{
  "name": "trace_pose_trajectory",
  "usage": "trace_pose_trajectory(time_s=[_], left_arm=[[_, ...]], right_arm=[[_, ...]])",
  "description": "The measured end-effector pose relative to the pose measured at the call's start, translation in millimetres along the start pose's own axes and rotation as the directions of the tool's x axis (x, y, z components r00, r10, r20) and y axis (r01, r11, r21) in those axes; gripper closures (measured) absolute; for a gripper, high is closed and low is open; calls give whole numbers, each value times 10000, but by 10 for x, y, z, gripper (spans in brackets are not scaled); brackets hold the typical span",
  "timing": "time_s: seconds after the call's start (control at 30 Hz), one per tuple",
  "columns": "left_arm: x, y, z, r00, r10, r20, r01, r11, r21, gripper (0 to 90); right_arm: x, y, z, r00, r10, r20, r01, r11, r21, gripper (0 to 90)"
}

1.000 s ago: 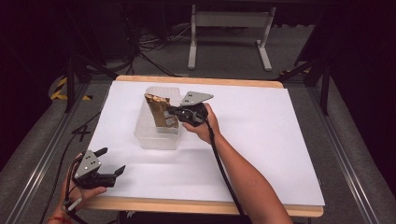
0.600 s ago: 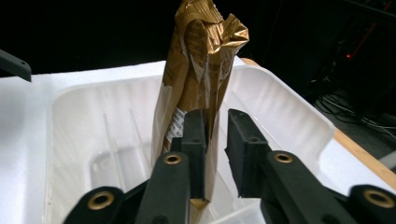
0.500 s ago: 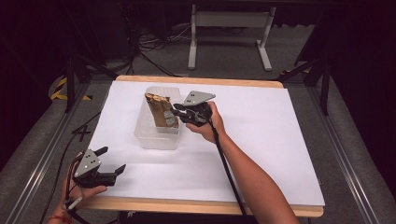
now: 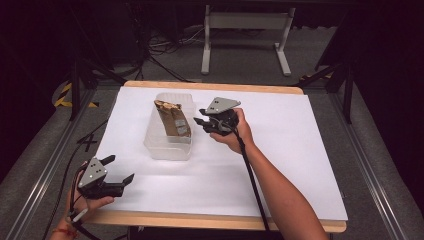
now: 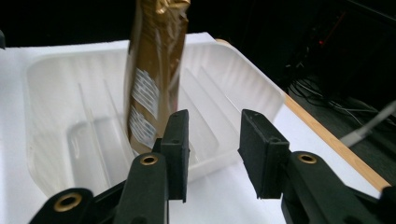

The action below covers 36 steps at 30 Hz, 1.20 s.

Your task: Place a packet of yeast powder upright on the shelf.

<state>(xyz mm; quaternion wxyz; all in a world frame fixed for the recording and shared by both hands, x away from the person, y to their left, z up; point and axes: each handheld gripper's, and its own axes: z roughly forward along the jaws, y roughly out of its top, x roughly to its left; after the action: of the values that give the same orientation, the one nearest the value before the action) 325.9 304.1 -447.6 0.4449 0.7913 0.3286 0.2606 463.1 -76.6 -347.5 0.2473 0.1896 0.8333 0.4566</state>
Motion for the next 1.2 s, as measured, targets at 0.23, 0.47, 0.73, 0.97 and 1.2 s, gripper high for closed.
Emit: trace_pose_trajectory(time_s=[0.23,0.47,0.73,0.97,1.2], left_arm=[[29,25,26,9998,-179,74,180,9997,-141,107],[56,36,43,9997,-226,58,227,9996,-159,107],[50,56,100,9999,-106,79,106,9999,-40,107],[31,78,124,10000,18,72,-18,10000,49,107],[39,84,137,10000,33,43,-33,10000,21,107]], right_arm=[[-74,-25,-189,9995,-107,292,96,9992,385,583],[-131,-86,-404,9976,-386,582,335,9958,854,523],[-255,-327,-710,9907,-666,1190,465,9854,1639,471],[-310,-569,-980,9877,-423,1504,140,9827,1846,432],[-305,-811,-1186,9805,-458,1911,-1,9723,2337,374]])
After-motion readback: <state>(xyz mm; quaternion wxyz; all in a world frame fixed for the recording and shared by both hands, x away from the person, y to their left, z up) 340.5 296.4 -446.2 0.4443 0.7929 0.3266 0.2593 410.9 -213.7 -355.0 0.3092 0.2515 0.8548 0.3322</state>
